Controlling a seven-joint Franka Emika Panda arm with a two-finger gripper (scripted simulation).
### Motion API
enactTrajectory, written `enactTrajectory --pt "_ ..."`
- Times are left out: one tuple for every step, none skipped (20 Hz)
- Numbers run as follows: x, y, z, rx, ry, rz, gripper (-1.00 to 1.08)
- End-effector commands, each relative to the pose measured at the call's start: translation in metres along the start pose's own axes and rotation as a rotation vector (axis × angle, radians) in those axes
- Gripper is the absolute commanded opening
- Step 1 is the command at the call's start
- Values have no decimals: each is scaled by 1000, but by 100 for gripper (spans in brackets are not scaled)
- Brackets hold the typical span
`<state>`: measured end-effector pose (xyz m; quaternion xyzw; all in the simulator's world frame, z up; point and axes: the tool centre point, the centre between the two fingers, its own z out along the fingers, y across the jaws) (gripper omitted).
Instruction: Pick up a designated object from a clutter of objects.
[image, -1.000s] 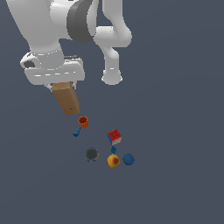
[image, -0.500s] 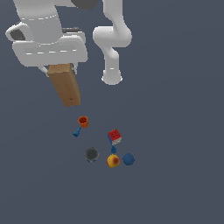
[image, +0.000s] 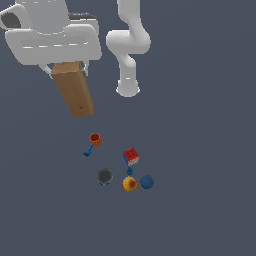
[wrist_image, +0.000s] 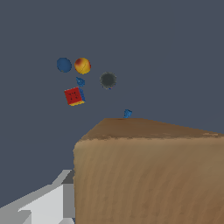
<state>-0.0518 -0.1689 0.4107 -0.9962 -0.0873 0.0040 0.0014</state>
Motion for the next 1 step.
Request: enactTrajectory --pt "1 0 -6 -3 8 0 -100"
